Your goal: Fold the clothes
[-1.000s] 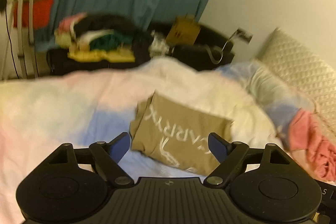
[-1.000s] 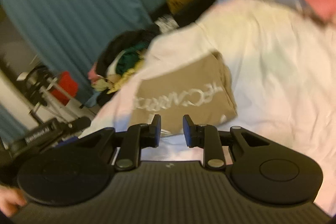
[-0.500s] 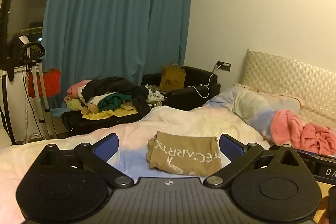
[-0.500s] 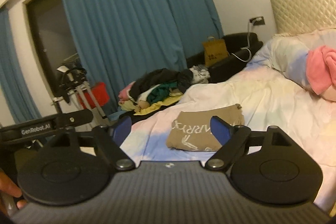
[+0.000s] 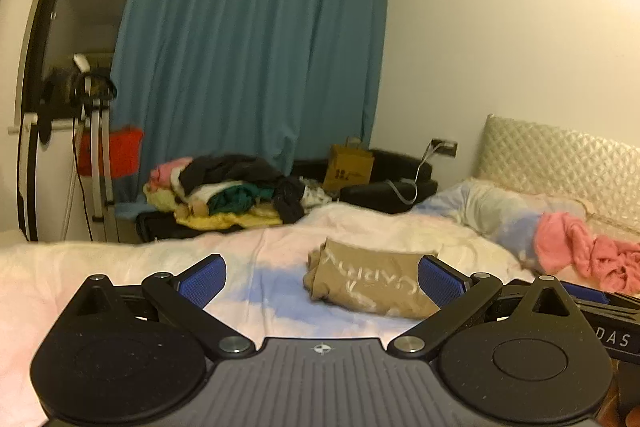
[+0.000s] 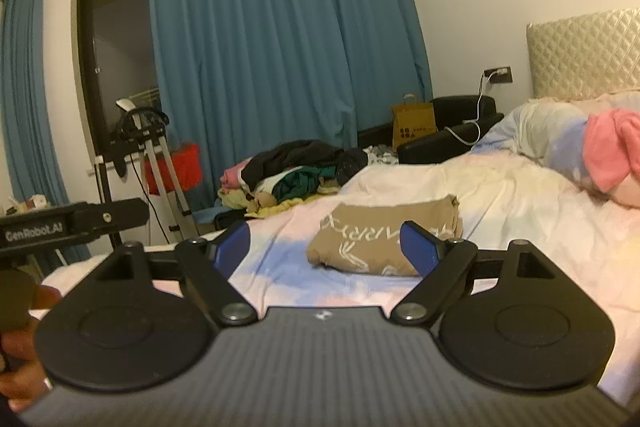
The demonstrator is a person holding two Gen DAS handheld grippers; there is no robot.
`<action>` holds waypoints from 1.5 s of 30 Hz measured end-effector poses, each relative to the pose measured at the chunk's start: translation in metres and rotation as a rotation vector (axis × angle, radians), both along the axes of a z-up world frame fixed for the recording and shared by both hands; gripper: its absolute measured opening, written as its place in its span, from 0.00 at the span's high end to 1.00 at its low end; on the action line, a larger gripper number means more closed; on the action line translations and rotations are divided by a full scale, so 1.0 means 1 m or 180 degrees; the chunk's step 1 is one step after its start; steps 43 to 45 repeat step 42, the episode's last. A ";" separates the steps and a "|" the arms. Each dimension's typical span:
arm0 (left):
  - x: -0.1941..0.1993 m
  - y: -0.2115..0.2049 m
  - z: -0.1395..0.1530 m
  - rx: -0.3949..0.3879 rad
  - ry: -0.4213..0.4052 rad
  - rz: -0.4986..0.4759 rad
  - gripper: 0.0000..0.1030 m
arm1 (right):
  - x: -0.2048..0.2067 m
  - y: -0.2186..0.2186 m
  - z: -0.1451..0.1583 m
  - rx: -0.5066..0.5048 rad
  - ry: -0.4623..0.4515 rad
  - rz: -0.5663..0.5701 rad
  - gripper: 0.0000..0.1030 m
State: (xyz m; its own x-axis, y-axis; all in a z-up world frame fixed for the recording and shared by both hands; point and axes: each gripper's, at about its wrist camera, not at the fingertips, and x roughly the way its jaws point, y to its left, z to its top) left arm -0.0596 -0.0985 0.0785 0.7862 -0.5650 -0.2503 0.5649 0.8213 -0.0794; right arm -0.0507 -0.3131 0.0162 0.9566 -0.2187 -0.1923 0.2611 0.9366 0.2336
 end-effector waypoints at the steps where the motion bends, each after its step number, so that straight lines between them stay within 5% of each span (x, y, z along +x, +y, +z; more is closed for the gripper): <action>1: 0.004 -0.001 -0.007 0.0017 0.0023 0.0006 0.00 | 0.003 0.000 -0.005 0.0018 0.0021 -0.0003 0.19; 14: 0.012 -0.001 -0.048 0.0130 0.0192 0.0070 0.00 | 0.012 0.001 -0.022 -0.0005 0.0179 -0.0082 0.19; 45: 0.004 -0.001 -0.047 0.0148 0.0084 0.0153 0.00 | 0.010 0.002 -0.024 0.0038 0.0238 -0.0187 0.19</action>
